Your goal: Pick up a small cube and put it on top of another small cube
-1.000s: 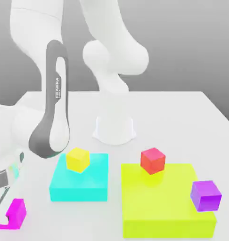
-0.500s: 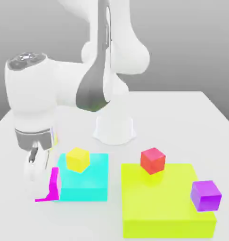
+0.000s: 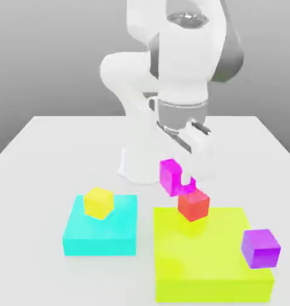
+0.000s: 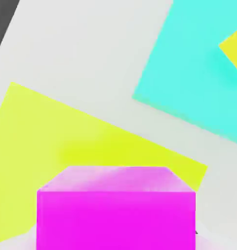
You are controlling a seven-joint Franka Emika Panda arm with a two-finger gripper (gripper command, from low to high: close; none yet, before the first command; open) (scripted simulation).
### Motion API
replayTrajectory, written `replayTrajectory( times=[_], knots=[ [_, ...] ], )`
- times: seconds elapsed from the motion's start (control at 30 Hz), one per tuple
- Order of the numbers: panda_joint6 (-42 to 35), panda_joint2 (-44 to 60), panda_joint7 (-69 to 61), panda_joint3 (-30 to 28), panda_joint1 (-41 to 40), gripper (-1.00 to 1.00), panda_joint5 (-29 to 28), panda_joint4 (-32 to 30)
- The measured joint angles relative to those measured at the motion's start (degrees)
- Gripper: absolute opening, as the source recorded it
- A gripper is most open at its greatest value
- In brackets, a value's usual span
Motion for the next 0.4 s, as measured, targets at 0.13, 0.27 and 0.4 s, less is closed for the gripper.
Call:
replayTrajectory(
  times=[0.13,0.27,0.4],
  knots=[
    [2.40,-1.72,0.28,1.71,3.73,-1.00,2.67,-3.77],
    [11.40,5.34,0.60,3.03,3.63,-1.00,3.02,-5.72],
    [13.44,7.00,0.72,3.27,3.60,1.00,3.03,-6.11]
  ],
)
